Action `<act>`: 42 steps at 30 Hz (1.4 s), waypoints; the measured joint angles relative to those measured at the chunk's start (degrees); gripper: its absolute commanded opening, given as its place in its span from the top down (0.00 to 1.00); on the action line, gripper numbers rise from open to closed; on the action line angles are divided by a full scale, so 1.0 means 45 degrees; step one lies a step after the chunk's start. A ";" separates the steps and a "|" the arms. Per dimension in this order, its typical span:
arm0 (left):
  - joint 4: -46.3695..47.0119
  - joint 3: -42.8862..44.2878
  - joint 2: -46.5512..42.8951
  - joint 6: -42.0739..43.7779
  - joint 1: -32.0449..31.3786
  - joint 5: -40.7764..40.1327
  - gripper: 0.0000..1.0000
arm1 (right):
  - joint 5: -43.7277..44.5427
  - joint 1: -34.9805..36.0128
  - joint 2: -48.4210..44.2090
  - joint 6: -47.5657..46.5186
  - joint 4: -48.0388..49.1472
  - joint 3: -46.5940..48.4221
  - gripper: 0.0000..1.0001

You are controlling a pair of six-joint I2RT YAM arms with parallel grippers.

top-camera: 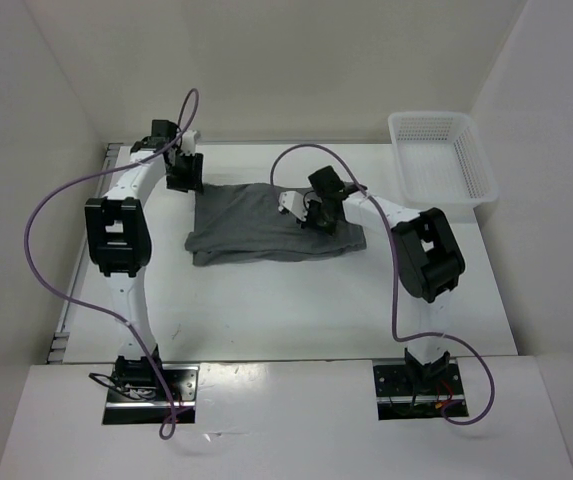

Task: Fold and stack the shorts
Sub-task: Fold the shorts

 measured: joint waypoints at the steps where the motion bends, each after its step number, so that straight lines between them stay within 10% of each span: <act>1: 0.0151 -0.0039 -0.0044 0.0019 0.0053 -0.0117 0.39 | -0.0019 0.0000 0.0083 0.0175 0.0029 0.0248 1.00; 19: -0.0690 -0.6363 -0.4697 0.0010 0.0107 0.0724 0.32 | -0.0112 -0.0403 -0.1472 0.2356 0.0627 0.0087 0.60; 29: -0.0787 -0.6513 -0.4177 0.0010 0.0253 0.1141 0.32 | -0.1535 -0.3988 -0.2429 0.5765 0.0690 -0.0374 0.43; 42: -0.1535 -0.6557 -0.3764 -0.0015 0.0461 0.2079 0.45 | -0.3920 -0.4289 -0.3186 0.7363 0.0602 -0.2186 0.41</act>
